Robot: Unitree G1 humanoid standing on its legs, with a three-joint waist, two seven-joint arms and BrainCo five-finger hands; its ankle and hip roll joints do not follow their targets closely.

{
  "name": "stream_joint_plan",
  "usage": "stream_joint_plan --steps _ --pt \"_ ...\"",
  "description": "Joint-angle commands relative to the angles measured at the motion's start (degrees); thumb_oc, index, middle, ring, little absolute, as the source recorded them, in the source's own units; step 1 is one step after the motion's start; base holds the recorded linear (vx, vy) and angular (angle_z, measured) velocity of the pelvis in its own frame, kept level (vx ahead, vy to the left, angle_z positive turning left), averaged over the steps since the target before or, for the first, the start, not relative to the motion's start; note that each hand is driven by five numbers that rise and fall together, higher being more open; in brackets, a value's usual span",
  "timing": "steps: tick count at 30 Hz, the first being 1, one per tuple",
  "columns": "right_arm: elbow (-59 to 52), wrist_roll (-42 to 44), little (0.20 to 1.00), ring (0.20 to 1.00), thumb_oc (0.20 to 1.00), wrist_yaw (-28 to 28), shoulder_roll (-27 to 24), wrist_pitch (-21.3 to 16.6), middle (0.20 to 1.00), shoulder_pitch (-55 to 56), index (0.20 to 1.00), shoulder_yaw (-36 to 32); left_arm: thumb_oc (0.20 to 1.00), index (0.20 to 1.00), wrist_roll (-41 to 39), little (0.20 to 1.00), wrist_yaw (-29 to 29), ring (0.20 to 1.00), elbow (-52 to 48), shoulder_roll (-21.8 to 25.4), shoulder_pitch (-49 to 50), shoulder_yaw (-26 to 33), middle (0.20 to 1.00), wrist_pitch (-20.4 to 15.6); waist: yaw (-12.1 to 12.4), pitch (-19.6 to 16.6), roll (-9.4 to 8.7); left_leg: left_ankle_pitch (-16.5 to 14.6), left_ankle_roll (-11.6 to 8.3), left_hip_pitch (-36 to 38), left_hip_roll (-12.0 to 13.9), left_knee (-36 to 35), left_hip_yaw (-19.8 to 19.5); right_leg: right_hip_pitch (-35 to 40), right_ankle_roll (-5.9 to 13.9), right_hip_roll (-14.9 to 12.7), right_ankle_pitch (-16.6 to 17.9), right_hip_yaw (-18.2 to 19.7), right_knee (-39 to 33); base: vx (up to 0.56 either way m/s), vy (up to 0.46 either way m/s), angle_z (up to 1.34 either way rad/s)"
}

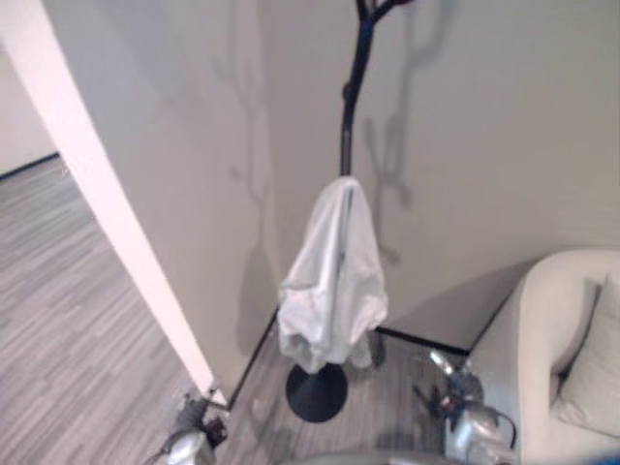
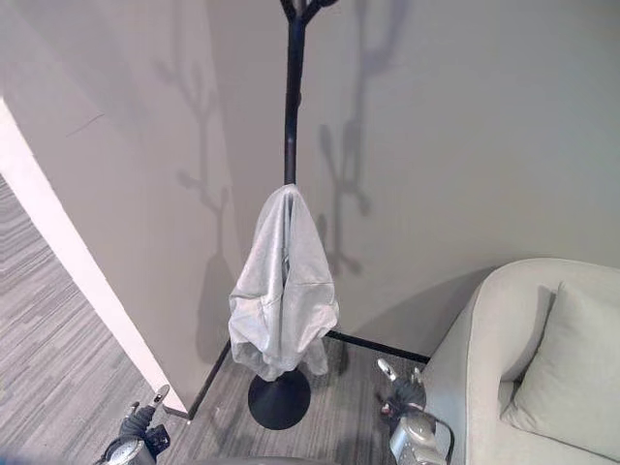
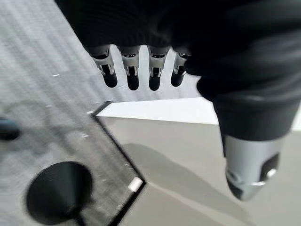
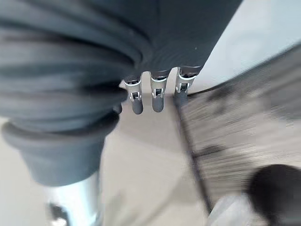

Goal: Hang the clothes on the sofa on the clothes rack.

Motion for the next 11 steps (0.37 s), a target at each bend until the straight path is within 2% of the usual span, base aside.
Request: stream_joint_plan --steps 1,2,5,7,11 --pt "3.48 11.67 1.000 1.000 1.000 3.82 -0.21 3.03 1.000 -5.14 1.000 -5.61 1.000 1.000 1.02 1.000 -2.71 1.000 1.17 -1.60 -6.17 0.02 1.000 0.96 1.78 4.10 3.24 -8.07 0.06 4.43 -2.12 0.48 0.25 0.71 0.35 -0.54 0.07 -5.36 4.51 -0.01 -0.044 0.17" --pt "11.51 13.72 1.000 1.000 1.000 3.44 -0.20 5.06 1.000 -5.95 1.000 -9.58 1.000 1.000 0.90 1.000 -3.85 1.000 3.58 -1.94 -6.27 0.27 1.000 1.92 2.16 3.84 3.31 -7.90 -0.22 4.24 -1.86 0.48 -0.79 1.05 -0.11 -0.05 -0.89 -5.52 4.51 -0.01 -0.055 0.29" --pt "20.04 15.06 1.000 1.000 1.000 3.48 -1.53 7.31 1.000 -6.23 1.000 -14.78 1.000 1.000 3.25 1.000 -5.54 1.000 6.59 -2.99 -5.47 -0.13 1.000 3.51 2.22 3.33 3.54 -7.79 -0.48 4.07 -1.61 0.48 -1.80 1.80 -0.62 0.68 -1.93 -5.80 3.63 0.01 -0.037 0.42" --pt "22.29 15.56 1.000 1.000 1.000 3.42 -1.80 8.20 1.000 -5.99 1.000 -16.55 1.000 1.000 2.76 1.000 -6.20 1.000 7.05 -4.12 -4.67 -0.15 1.000 4.16 2.27 2.96 3.73 -7.78 -0.55 4.11 -1.54 0.48 -2.23 2.11 -0.66 0.95 -1.95 -6.02 3.02 0.02 -0.023 0.18" --pt "22.25 14.28 1.000 1.000 1.000 4.12 -1.42 8.79 1.000 -5.26 1.000 -15.74 1.000 1.000 3.04 1.000 -8.01 1.000 7.82 -5.31 -3.27 -1.12 1.000 4.71 2.24 2.92 4.19 -7.44 -0.67 3.94 -1.48 0.48 -2.98 2.26 -1.00 1.44 -2.32 -6.05 2.71 0.00 -0.014 0.00"
